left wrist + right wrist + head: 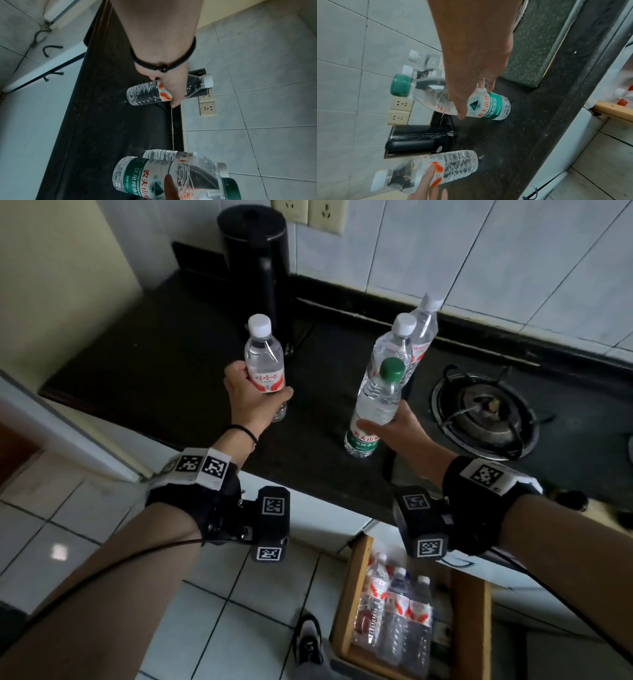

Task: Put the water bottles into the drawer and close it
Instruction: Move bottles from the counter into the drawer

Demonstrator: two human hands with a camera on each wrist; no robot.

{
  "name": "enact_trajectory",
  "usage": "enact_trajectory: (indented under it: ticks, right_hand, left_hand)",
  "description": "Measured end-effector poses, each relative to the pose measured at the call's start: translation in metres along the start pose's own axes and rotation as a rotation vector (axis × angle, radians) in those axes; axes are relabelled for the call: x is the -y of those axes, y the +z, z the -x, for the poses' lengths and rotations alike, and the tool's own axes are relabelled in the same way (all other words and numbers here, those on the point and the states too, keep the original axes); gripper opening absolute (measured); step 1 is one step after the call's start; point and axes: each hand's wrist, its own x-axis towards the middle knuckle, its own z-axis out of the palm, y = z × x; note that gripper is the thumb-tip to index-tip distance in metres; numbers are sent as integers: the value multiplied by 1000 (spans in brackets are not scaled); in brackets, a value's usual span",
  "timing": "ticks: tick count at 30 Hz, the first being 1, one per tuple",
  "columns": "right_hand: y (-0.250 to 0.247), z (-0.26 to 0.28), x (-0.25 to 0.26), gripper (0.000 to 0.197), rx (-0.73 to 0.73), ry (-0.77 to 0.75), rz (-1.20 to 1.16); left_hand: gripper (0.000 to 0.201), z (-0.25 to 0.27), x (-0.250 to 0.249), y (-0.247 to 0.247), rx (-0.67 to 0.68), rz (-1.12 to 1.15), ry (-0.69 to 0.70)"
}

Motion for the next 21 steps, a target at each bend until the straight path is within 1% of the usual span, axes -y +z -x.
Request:
enact_trajectory:
  ticks: [1,4,6,9,11,13,15,17,21]
  right_hand:
    - [1,0,2,74,5,5,-13]
    - [2,-4,0,79,52,-44,-50]
    - [4,-5,-2,79,48,-55,-40]
    - [6,-3,-6,73,6,-64,-42]
    - [7,4,-9,70,-4,-69,-28]
    - [7,14,-12,69,15,-81,-5]
    - [4,29,-13,64,47,-103,31]
    - [0,43,-15,58,93,-118,46]
    - [-19,67,-29,54,165,-100,-1]
  left_hand:
    - [79,-4,3,3,22,39,-13]
    - [85,-13,11,9,25,79,-27]
    - [84,-17,13,13,25,62,-33]
    - [83,-28,13,17,7,-15,-42]
    - [79,-30,12,16,-5,-66,-59]
    - [74,-23,10,16,23,-81,-74]
    - [73,-4,8,17,65,-76,-62]
    - [72,19,7,18,139,-67,-32]
    - [57,70,-2,20,377,-3,-15]
